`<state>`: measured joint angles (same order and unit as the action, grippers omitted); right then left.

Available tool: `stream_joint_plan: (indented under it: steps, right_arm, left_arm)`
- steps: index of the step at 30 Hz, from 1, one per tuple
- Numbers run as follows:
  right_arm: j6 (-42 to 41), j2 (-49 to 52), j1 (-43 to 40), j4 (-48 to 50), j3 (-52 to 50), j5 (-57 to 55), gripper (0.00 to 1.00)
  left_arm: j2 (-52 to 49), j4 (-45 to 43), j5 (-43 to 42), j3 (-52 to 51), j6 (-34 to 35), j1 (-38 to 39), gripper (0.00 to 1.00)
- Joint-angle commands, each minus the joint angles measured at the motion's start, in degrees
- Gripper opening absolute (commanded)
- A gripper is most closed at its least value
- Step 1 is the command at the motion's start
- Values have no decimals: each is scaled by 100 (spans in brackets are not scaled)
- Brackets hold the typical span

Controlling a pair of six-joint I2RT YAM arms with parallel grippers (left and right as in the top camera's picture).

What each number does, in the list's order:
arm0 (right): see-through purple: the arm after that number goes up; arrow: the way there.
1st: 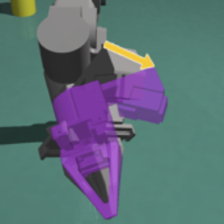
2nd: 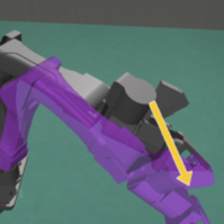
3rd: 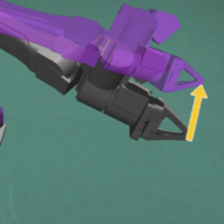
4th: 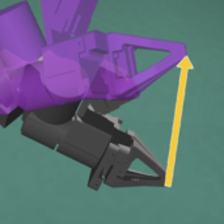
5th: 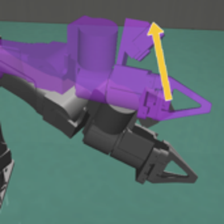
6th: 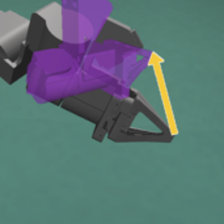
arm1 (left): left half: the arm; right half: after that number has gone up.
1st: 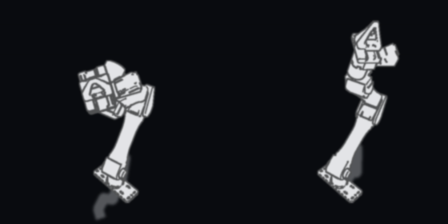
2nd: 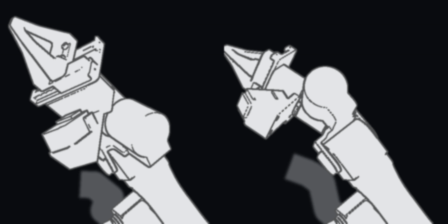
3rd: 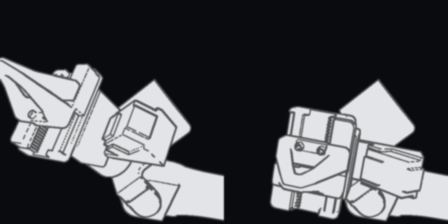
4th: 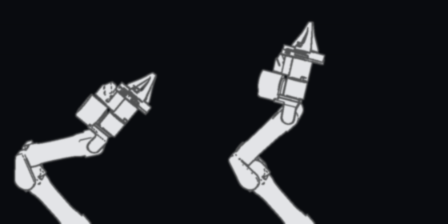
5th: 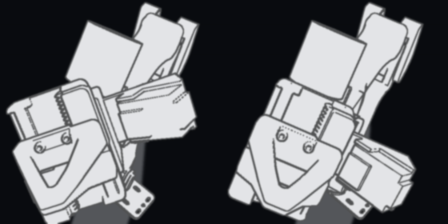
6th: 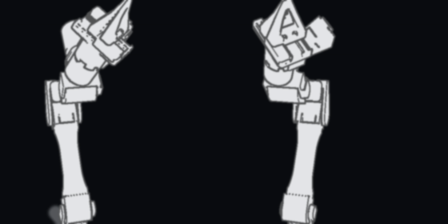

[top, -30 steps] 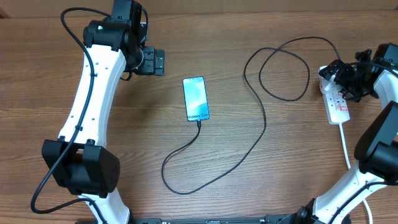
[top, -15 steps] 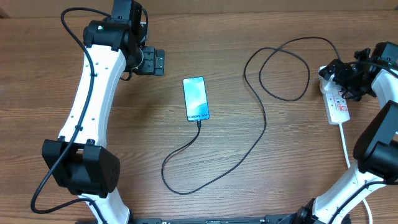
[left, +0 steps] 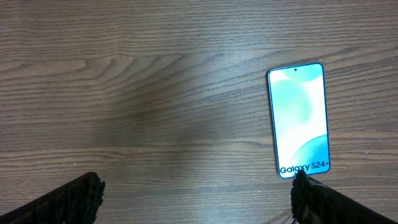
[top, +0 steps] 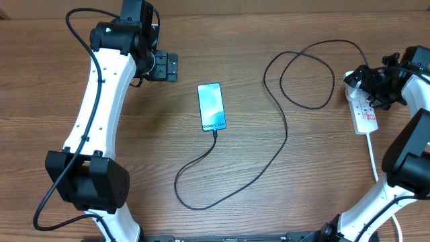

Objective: Plug charger to phone and switch on socket

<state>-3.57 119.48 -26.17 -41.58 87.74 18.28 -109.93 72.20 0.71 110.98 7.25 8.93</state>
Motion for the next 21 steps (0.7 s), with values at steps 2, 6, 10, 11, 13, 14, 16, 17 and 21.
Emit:
stream_joint_plan:
  steps: [2,6,10,11,13,14,16,17,21]
  right_arm:
    - [35,46,17,-26,63,-87,100]
    - [35,46,13,-61,63,-92,100]
    - [35,46,9,-116,63,-90,100]
    - [35,46,9,-138,63,-90,100]
    - [35,46,9,-179,61,-87,100]
    - [35,46,9,-190,61,-87,100]
    - [35,46,9,-219,61,-83,100]
    - [35,46,9,-227,61,-63,100]
    - [37,46,20,-227,61,192,100]
  left_arm:
    - [-42,-22,35,4,-83,9,100]
    - [-42,-22,33,4,-83,9,100]
    - [-42,-22,35,4,-83,9,100]
    - [-42,-22,35,4,-83,9,100]
    - [-42,-24,33,4,-83,9,100]
    - [-42,-22,35,4,-83,9,100]
    - [-42,-22,33,4,-83,9,100]
    - [-42,-22,35,4,-83,9,100]
    - [-42,-22,35,4,-83,9,100]
